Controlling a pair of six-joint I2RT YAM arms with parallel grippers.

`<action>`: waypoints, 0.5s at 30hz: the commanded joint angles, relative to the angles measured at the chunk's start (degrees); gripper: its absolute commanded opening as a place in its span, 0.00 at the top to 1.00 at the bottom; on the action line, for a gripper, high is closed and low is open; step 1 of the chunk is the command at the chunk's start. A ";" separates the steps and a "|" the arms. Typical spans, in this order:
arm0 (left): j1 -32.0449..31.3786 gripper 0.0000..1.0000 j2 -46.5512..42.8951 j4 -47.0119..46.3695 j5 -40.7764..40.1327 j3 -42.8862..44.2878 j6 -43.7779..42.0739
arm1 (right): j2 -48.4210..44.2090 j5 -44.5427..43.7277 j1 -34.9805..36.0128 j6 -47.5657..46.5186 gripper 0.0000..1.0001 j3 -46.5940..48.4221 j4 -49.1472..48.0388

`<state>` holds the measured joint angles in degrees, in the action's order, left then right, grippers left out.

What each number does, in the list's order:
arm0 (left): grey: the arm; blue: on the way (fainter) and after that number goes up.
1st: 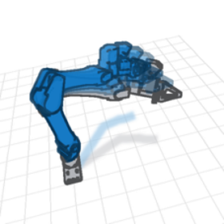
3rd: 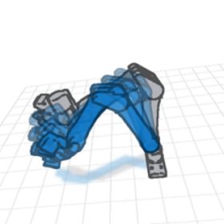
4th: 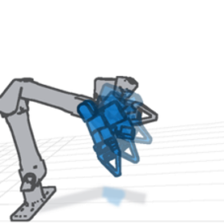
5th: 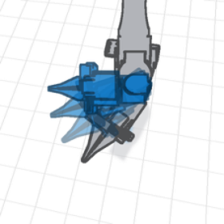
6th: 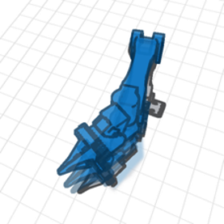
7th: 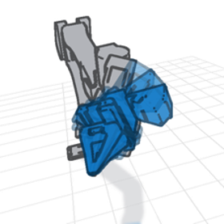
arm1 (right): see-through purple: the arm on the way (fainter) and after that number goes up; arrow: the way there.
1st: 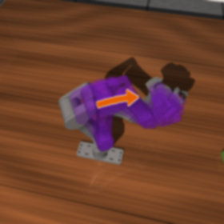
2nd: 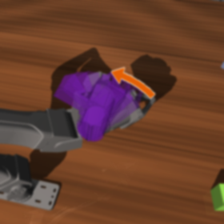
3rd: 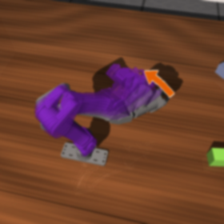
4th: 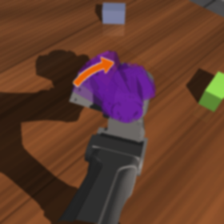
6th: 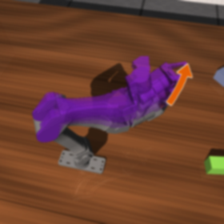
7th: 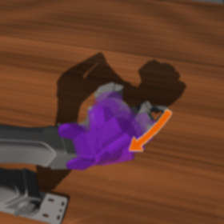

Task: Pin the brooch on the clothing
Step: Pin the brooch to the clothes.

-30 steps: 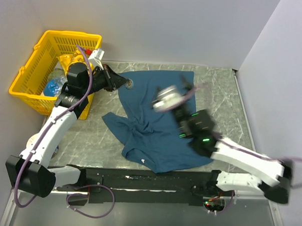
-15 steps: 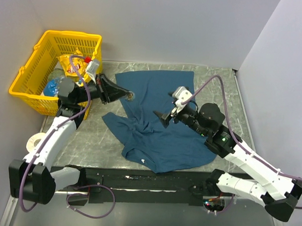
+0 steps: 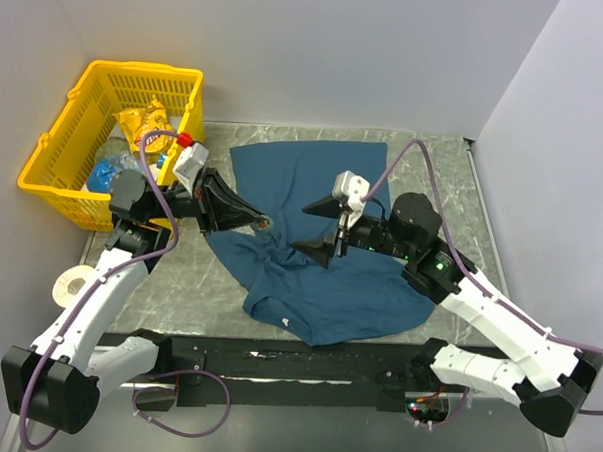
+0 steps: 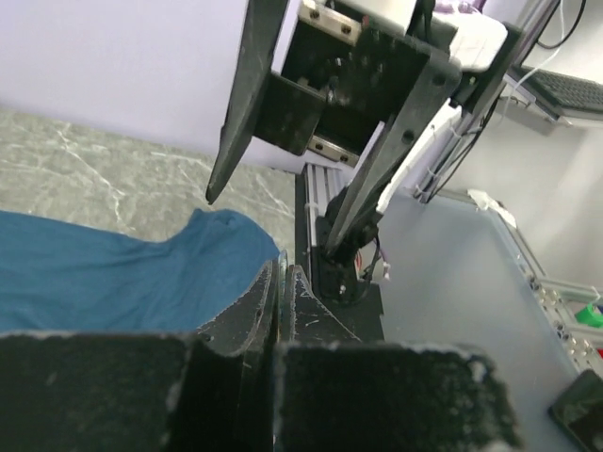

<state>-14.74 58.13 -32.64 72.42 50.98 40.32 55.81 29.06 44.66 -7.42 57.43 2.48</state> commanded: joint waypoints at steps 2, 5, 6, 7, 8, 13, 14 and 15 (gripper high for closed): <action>-1.60 0.99 -0.65 6.98 1.76 2.37 -7.44 | 4.30 6.62 -0.28 5.57 0.24 6.20 -4.24; -2.22 0.99 -0.65 8.47 0.88 2.37 -8.76 | 6.50 7.07 -0.28 6.71 0.26 7.96 -4.24; -2.31 0.99 -0.56 8.73 0.79 2.37 -8.85 | 6.94 7.33 -0.28 7.07 0.28 8.66 -4.24; -2.57 0.99 -0.47 8.74 0.62 2.37 -8.85 | 7.81 7.41 -0.37 7.24 0.28 9.01 -4.24; -2.66 0.99 -0.39 8.48 0.61 2.37 -8.85 | 8.34 7.33 -0.28 7.33 0.30 9.36 -3.80; -3.71 0.99 0.14 8.30 0.44 2.81 -9.02 | 11.77 8.82 -0.19 9.53 0.41 11.83 -3.62; -3.80 0.99 0.32 8.38 0.26 2.81 -9.03 | 12.30 9.00 -0.19 9.62 0.44 12.52 -3.45; -3.98 0.99 0.32 8.12 0.26 2.81 -9.20 | 13.09 9.17 -0.28 9.70 0.46 12.79 -2.93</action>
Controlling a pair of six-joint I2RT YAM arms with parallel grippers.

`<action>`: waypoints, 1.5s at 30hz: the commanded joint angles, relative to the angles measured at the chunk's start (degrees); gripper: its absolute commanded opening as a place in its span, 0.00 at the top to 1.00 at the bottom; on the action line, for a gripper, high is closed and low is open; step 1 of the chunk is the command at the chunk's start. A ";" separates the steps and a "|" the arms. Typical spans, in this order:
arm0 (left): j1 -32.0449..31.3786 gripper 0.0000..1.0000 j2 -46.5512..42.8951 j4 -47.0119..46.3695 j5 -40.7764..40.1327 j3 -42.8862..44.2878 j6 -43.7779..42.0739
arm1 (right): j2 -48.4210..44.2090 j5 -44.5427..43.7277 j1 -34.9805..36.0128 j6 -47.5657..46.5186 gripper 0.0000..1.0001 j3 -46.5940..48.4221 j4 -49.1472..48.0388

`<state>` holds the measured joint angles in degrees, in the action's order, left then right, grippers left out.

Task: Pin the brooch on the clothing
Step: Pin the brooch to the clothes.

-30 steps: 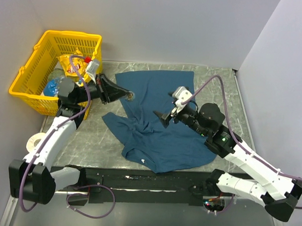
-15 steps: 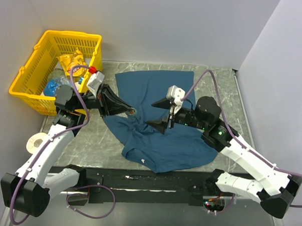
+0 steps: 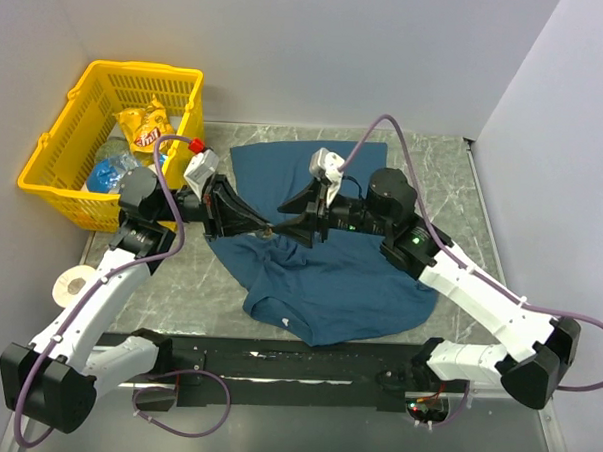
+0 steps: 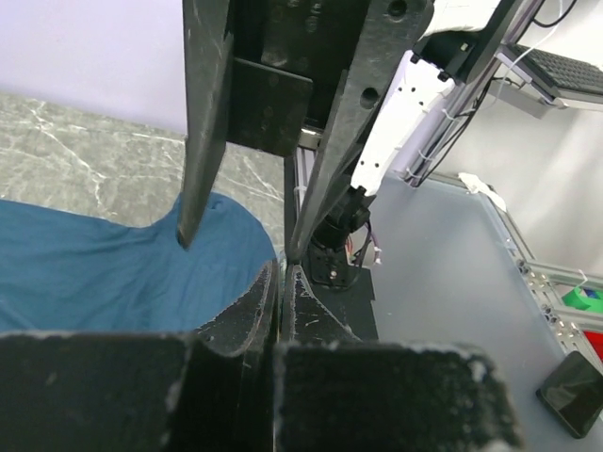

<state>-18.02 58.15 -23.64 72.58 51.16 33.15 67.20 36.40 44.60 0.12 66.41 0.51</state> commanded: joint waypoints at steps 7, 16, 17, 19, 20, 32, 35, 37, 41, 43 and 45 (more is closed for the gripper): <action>-0.96 0.99 0.38 0.70 -0.86 3.34 -3.79 | 3.64 4.29 -0.21 2.52 0.63 4.95 -0.78; -0.96 0.99 0.12 0.79 -3.32 3.42 -4.05 | 5.13 8.86 -0.21 2.52 1.00 6.53 0.61; -0.96 0.99 0.12 0.70 -3.41 3.34 -4.14 | 5.31 9.03 -0.13 2.60 1.00 6.88 0.89; -0.96 0.99 0.12 2.62 -4.80 3.86 -5.28 | 5.40 9.21 -0.21 2.43 1.00 6.98 1.16; -0.96 0.99 0.03 3.76 -6.20 4.04 -6.07 | 5.40 9.13 -0.30 2.43 1.00 6.98 1.42; -0.96 0.99 0.30 8.70 -12.19 5.80 -8.71 | 4.61 8.16 -0.48 2.16 0.38 6.11 1.96; -0.96 0.99 -0.05 7.65 -12.28 5.45 -8.19 | 3.64 7.72 -0.48 2.17 0.34 5.31 1.15; -0.96 0.99 -0.23 7.12 -11.85 5.45 -7.92 | 4.34 8.33 -0.57 2.43 0.36 5.57 1.25; -0.96 0.99 -0.05 5.80 -10.97 5.18 -6.78 | 5.39 8.77 -0.57 3.66 0.55 5.57 0.02; -0.96 0.99 -0.14 5.10 -10.79 4.83 -6.43 | 5.84 8.86 -0.65 4.01 0.71 5.75 -0.07; -0.96 0.99 -0.41 4.05 -10.61 4.48 -5.90 | 6.45 9.39 -0.65 4.10 0.75 5.83 -0.25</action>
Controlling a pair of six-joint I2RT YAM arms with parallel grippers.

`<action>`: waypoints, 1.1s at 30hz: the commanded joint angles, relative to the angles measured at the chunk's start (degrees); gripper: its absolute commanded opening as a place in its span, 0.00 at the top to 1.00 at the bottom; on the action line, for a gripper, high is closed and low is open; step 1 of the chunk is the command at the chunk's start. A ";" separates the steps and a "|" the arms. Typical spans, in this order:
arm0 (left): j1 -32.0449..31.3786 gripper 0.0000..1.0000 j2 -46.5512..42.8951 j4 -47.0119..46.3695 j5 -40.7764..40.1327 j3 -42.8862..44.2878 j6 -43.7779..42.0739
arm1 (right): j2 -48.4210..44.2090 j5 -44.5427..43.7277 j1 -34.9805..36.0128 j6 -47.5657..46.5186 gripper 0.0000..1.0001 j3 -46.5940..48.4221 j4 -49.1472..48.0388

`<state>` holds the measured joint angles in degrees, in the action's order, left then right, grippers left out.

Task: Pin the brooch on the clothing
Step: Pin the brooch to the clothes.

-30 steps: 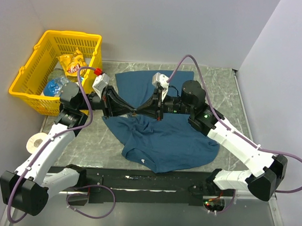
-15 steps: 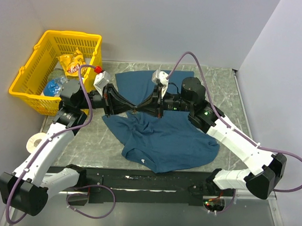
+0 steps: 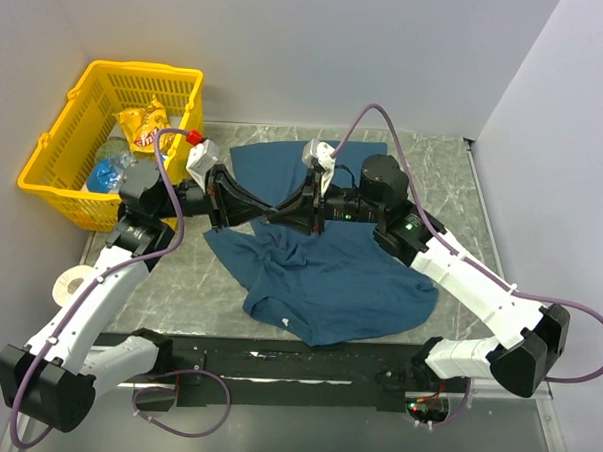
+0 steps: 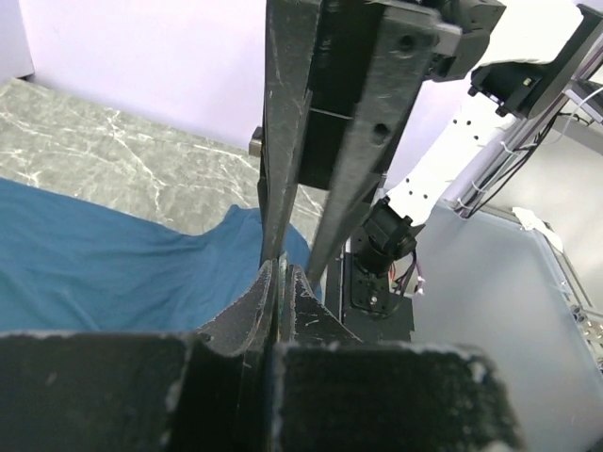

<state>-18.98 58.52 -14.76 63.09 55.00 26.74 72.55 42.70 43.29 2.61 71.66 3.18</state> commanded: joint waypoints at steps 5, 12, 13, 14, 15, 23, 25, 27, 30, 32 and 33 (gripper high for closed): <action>0.00 0.99 -0.95 -3.96 -1.21 0.81 -0.19 | 1.63 4.15 0.39 2.31 1.00 0.50 -4.41; 0.00 0.40 -1.22 8.94 -16.18 4.05 -7.14 | 1.80 2.04 -2.15 6.70 1.00 1.46 -3.98; 0.00 0.22 -1.91 10.62 -20.16 4.32 -7.66 | 2.06 0.12 -2.42 7.14 1.00 3.03 -0.93; 0.00 0.15 -2.44 12.98 -24.03 4.50 -7.93 | 3.20 -0.85 -2.85 8.01 1.00 4.09 0.84; 0.00 0.10 -2.97 13.44 -27.98 3.98 -7.67 | 4.08 -2.17 -2.94 8.28 1.00 5.41 3.39; 0.09 0.01 -8.34 18.62 -55.50 -4.46 0.21 | 15.24 -1.31 -3.38 8.64 1.00 13.43 16.60; 0.09 0.08 -7.03 22.84 -59.99 -6.48 3.04 | 16.56 -0.87 -3.82 9.08 1.00 13.15 16.94; 0.09 0.17 -5.18 25.56 -62.91 -8.23 6.73 | 19.02 -0.08 -4.17 9.25 1.00 13.42 18.43; 0.09 0.45 0.26 27.59 -61.96 -10.87 9.64 | 22.18 1.33 -4.88 9.34 1.00 14.38 19.93; 0.09 0.74 5.36 27.16 -59.50 -11.84 10.69 | 24.72 0.72 -5.41 9.87 1.00 15.78 21.68; 0.09 0.81 7.20 26.72 -57.49 -12.63 11.05 | 25.70 0.46 -5.49 9.96 1.00 16.75 22.91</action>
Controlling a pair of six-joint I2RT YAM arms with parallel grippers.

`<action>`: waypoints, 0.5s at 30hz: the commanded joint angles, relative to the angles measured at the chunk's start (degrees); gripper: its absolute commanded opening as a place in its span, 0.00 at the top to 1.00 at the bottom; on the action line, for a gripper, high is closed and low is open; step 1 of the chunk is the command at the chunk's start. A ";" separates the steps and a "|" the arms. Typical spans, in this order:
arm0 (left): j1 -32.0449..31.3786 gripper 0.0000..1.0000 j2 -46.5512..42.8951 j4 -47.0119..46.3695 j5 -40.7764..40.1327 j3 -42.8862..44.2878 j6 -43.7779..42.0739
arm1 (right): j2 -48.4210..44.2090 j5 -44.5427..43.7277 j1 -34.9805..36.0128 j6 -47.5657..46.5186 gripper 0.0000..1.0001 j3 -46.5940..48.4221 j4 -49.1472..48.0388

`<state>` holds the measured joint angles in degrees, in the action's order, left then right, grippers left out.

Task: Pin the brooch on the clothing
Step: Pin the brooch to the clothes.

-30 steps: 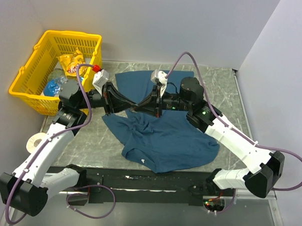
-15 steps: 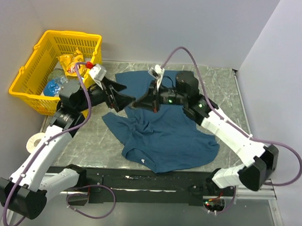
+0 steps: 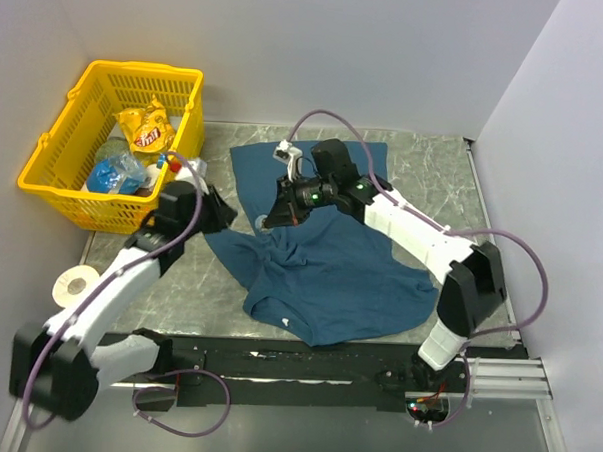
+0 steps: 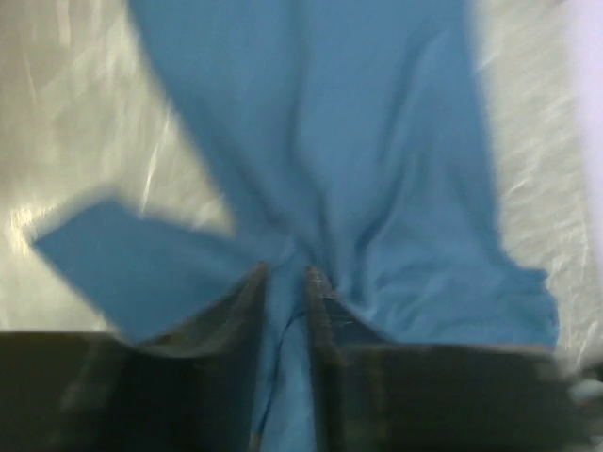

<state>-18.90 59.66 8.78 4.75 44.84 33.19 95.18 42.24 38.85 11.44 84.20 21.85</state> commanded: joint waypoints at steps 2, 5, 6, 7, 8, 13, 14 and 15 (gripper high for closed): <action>-0.26 0.99 10.99 3.26 1.84 -2.65 4.78 | 6.23 -0.31 -1.50 1.48 1.00 7.54 8.64; -0.79 0.99 16.01 5.19 1.23 -1.60 3.38 | 10.02 -0.49 -1.85 1.91 1.00 11.85 13.74; -1.05 0.99 17.76 5.90 -0.43 -1.16 3.02 | 10.73 -0.14 -2.02 2.27 1.00 12.90 14.18; -1.23 0.99 18.47 6.77 -1.40 -0.72 2.67 | 12.21 0.30 -2.11 2.36 1.00 13.70 16.02; -1.67 0.99 19.09 8.17 -2.28 0.06 1.97 | 12.92 -0.05 -2.03 2.53 1.00 14.49 16.90; -3.16 0.99 23.92 11.61 -6.75 2.18 0.56 | 18.36 0.38 -2.20 3.41 1.00 18.89 21.66; -3.60 0.99 24.53 12.14 -7.38 2.70 0.56 | 18.99 1.26 -2.37 3.59 1.00 19.24 22.27; -3.95 0.99 26.11 12.84 -7.83 3.06 0.39 | 19.60 1.79 -2.46 3.85 1.00 19.42 22.28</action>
<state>-21.54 82.89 18.57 1.26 44.62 34.89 112.40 41.82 36.95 13.85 100.20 39.57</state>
